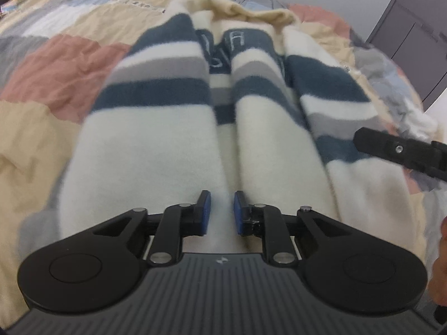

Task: Fold large clothes
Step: 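Release the blanket from both grippers, leaving it spread on the bed, then move the left gripper away while the right gripper hovers over the striped sweater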

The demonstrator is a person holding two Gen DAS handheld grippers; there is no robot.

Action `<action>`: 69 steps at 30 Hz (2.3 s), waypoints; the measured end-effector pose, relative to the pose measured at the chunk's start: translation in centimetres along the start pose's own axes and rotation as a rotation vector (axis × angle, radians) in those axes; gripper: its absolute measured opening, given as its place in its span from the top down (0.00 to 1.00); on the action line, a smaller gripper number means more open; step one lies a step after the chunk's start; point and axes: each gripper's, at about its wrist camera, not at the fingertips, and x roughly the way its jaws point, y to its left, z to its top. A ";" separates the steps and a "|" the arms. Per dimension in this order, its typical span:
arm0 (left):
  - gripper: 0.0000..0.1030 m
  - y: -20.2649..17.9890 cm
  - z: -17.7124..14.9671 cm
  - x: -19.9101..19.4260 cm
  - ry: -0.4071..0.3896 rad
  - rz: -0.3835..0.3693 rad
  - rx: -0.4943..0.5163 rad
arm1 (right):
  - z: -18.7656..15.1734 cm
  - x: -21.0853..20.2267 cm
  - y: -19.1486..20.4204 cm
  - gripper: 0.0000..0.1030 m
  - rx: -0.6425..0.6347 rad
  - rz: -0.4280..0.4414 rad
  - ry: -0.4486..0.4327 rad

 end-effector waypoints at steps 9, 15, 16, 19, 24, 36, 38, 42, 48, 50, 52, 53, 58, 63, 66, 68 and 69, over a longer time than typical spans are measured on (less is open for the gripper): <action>0.93 1.0 0.1 1.2 0.027 -0.008 -0.015 | 0.1 1.2 -0.6 0.45 0.012 -0.018 0.014; 0.95 6.0 4.0 -2.9 0.030 -0.076 -0.129 | 0.3 1.2 -1.7 0.45 0.060 -0.010 0.015; 0.95 6.8 4.6 -3.7 0.018 -0.076 -0.145 | 0.4 1.1 -1.7 0.45 0.064 -0.006 0.015; 0.95 9.8 7.5 -6.7 -0.028 -0.062 -0.193 | 0.6 1.2 -1.7 0.45 0.072 0.007 0.012; 0.95 14.4 13.0 -10.5 -0.157 0.070 -0.222 | 0.7 2.0 -1.7 0.45 0.073 -0.001 0.024; 0.95 24.5 22.0 -3.5 -0.221 0.312 -0.340 | 0.0 3.9 -2.6 0.46 0.111 -0.022 0.084; 0.95 26.0 22.1 -1.0 -0.196 0.344 -0.362 | 0.0 4.1 -2.7 0.46 0.123 -0.028 0.100; 0.95 29.6 21.8 4.7 -0.137 0.388 -0.383 | 0.4 4.9 -2.4 0.45 0.112 -0.046 0.116; 0.96 33.5 21.2 9.0 -0.107 0.418 -0.439 | 1.5 6.9 -1.8 0.45 0.036 -0.080 0.126; 0.96 33.8 21.2 8.8 -0.113 0.403 -0.444 | 1.6 7.5 -1.7 0.45 0.006 -0.091 0.136; 0.96 33.6 21.1 8.3 -0.112 0.395 -0.415 | 1.7 8.1 -1.8 0.45 -0.002 -0.093 0.144; 0.95 33.4 21.0 8.1 -0.108 0.388 -0.406 | 1.8 8.4 -1.8 0.44 -0.002 -0.092 0.146; 0.95 31.6 19.6 4.7 -0.121 0.357 -0.374 | 2.1 8.6 -1.7 0.43 -0.016 -0.090 0.145; 0.82 28.3 17.7 -0.3 -0.138 0.365 -0.343 | 1.8 7.8 -1.6 0.43 -0.009 -0.081 0.139; 0.68 26.0 15.8 -2.5 -0.151 0.321 -0.334 | 1.7 7.0 -1.9 0.43 0.020 -0.056 0.140; 0.61 24.0 14.3 -3.3 -0.141 0.297 -0.321 | 1.3 6.4 -2.0 0.44 0.034 -0.055 0.137; 0.52 23.0 13.5 -3.6 -0.138 0.287 -0.316 | 1.0 5.9 -2.1 0.44 0.037 -0.056 0.135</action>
